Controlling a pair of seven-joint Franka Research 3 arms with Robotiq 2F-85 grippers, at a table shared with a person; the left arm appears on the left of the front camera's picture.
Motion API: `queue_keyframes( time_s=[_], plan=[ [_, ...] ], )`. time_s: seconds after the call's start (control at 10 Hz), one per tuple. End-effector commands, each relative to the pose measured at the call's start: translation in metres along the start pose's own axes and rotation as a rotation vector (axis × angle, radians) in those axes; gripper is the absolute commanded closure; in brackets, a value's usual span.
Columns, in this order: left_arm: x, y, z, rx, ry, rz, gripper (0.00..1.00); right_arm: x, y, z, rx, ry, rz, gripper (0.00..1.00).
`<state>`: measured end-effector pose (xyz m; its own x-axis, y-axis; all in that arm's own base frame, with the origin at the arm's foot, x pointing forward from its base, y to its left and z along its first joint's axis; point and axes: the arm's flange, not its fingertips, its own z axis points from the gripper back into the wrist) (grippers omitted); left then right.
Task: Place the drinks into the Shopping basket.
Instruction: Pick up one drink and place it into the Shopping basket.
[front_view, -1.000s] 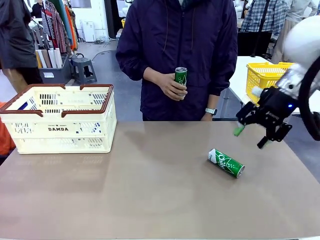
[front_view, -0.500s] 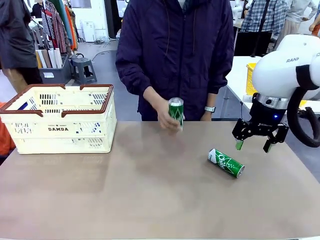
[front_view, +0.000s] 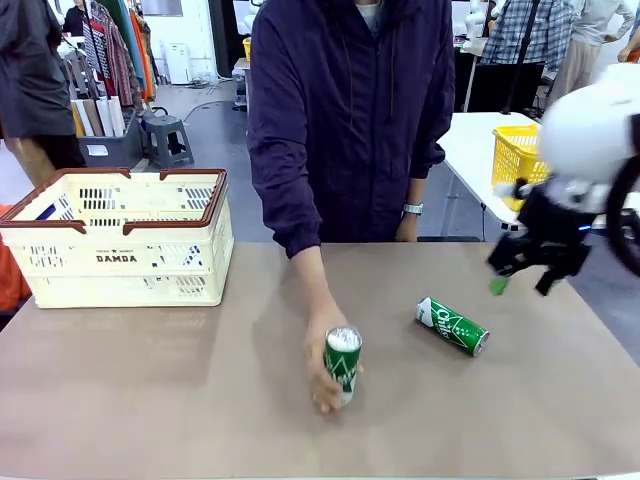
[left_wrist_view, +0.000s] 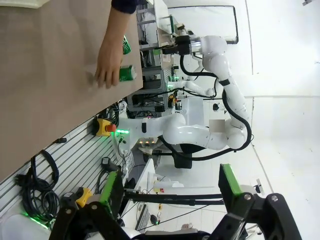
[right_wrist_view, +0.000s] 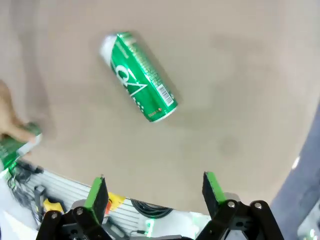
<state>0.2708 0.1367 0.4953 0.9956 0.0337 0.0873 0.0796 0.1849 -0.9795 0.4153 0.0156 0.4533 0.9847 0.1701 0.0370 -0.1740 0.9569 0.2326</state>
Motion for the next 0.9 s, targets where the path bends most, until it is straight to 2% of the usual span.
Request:
queue_keyframes(
  time_s=[0.0, 0.2, 0.4, 0.6, 0.8],
  plan=[
    [-0.001, -0.002, -0.001, -0.017, -0.008, 0.001, 0.0, -0.076, -0.08, 0.063, 0.236, -0.061, 0.138, 0.0],
    [-0.001, -0.002, -0.001, -0.017, -0.008, 0.001, 0.0, -0.124, -0.146, 0.075, 0.387, -0.136, 0.107, 0.0],
    [-0.001, -0.002, -0.001, -0.017, -0.008, 0.001, 0.0, -0.139, -0.173, 0.06, 0.425, -0.283, 0.029, 0.0],
    [-0.001, -0.002, -0.001, -0.017, -0.008, 0.001, 0.0, -0.132, -0.166, 0.052, 0.372, -0.311, -0.055, 0.0],
    [-0.001, -0.002, -0.001, -0.017, -0.008, 0.001, 0.0, -0.103, -0.132, 0.052, 0.332, -0.25, -0.181, 0.0]
  ],
)
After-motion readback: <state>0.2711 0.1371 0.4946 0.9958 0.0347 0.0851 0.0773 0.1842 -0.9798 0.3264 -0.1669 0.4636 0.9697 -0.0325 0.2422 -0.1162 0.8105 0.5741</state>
